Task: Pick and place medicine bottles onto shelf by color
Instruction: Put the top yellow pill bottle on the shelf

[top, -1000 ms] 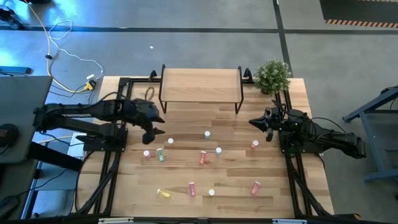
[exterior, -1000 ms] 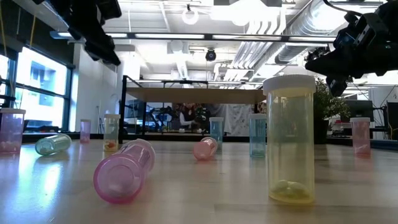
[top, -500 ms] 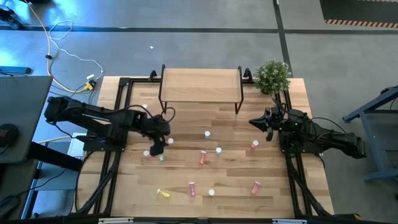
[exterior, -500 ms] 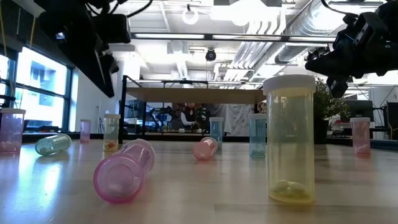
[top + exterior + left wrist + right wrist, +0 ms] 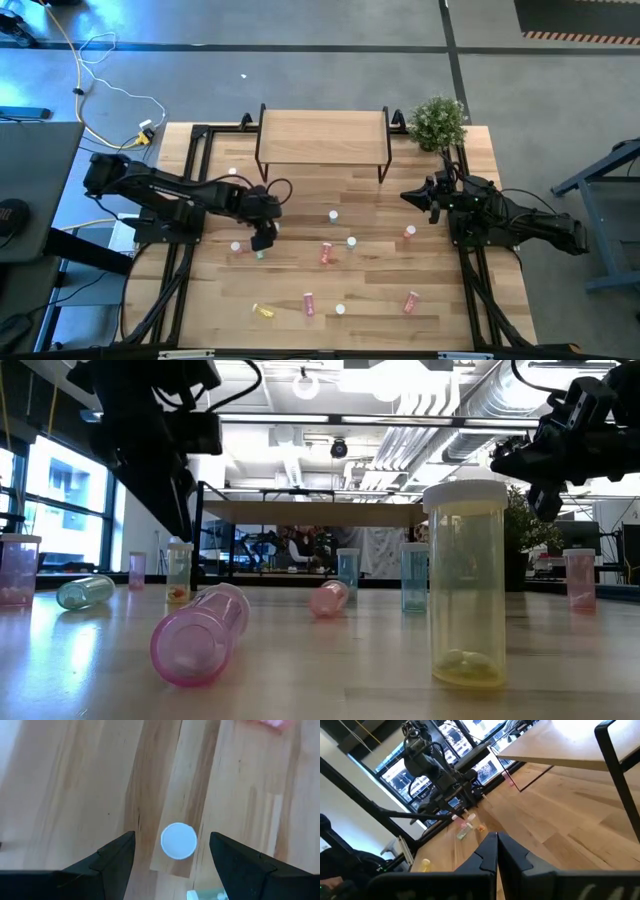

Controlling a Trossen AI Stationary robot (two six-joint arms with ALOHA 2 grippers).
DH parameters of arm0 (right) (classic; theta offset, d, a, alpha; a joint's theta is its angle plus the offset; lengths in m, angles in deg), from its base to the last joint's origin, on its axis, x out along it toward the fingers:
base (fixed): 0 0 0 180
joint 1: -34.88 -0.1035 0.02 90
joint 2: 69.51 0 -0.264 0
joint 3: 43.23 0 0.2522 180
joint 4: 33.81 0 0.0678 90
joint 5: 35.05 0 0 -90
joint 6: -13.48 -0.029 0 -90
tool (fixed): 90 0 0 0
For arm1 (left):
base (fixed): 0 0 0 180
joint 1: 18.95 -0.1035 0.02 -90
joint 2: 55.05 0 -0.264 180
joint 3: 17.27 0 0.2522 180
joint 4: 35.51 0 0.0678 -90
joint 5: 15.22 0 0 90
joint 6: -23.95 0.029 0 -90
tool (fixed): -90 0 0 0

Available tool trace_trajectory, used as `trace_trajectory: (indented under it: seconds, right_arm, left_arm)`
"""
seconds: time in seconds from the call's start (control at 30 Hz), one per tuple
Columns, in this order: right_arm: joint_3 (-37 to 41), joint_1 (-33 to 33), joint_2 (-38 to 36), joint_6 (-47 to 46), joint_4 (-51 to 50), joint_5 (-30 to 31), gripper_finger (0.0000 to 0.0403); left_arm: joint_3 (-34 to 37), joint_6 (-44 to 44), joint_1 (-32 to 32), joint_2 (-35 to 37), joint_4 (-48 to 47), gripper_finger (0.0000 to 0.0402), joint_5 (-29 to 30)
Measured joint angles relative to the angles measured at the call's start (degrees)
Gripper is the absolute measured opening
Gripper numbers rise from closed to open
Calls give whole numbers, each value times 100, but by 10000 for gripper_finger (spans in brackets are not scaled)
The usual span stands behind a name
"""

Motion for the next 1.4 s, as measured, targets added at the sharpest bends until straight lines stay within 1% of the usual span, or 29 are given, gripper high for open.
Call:
trace_trajectory:
  seconds: [0.27,0.4,0.57,1.13,1.23,1.4]
  right_arm:
    - [0,0,-1,-2,2,-1,0]
    - [0,0,-2,6,2,-2,0]
    - [-1,0,-2,13,2,0,0]
    - [-1,1,-4,13,1,0,0]
    - [-2,2,-4,13,2,0,0]
    - [-2,0,-4,13,2,0,0]
  left_arm:
    - [0,-2,83,-271,96,244,8]
    - [-1,-42,116,-377,296,233,69]
    - [-2,-44,116,-490,233,206,100]
    - [0,-46,118,-488,217,114,19]
    - [0,-46,118,-488,222,110,17]
    - [0,-175,118,-481,244,117,-96]
